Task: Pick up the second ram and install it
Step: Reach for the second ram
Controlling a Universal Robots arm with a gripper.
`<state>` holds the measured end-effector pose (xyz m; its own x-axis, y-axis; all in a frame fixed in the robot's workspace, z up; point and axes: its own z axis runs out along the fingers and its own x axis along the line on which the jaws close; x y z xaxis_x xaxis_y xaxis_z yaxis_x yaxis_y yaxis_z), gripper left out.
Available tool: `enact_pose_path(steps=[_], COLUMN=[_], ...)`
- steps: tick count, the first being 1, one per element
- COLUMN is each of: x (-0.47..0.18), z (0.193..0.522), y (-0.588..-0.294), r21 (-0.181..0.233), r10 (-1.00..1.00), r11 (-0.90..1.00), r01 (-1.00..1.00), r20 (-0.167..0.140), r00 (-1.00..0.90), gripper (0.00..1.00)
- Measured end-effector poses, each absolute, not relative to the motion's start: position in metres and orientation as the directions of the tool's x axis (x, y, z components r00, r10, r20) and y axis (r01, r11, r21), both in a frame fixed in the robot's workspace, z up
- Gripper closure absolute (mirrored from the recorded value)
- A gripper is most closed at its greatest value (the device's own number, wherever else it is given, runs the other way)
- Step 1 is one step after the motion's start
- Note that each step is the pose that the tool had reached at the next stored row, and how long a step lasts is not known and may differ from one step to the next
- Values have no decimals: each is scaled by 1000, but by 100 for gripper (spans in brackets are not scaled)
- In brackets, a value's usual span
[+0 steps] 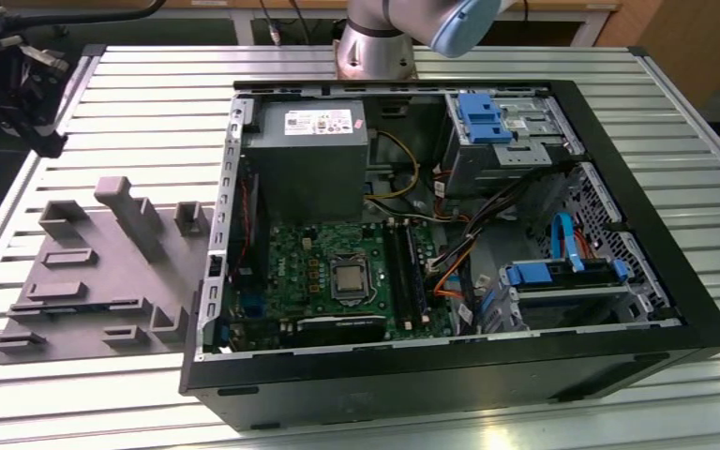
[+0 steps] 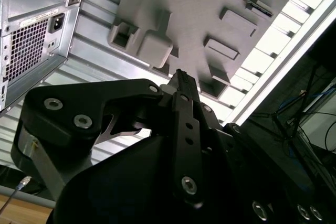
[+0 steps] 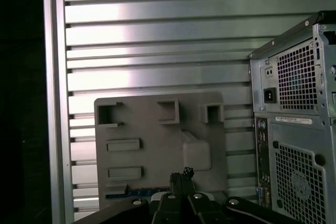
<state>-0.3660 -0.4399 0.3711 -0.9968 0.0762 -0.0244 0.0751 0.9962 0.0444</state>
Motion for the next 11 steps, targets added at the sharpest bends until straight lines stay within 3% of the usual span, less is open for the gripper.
enact_pose_path(steps=[11], x=[-370], z=[369], y=[-441], r21=[44], r10=[76], r11=[996], r01=[75], r20=[-24], r00=[-997], gripper=[89])
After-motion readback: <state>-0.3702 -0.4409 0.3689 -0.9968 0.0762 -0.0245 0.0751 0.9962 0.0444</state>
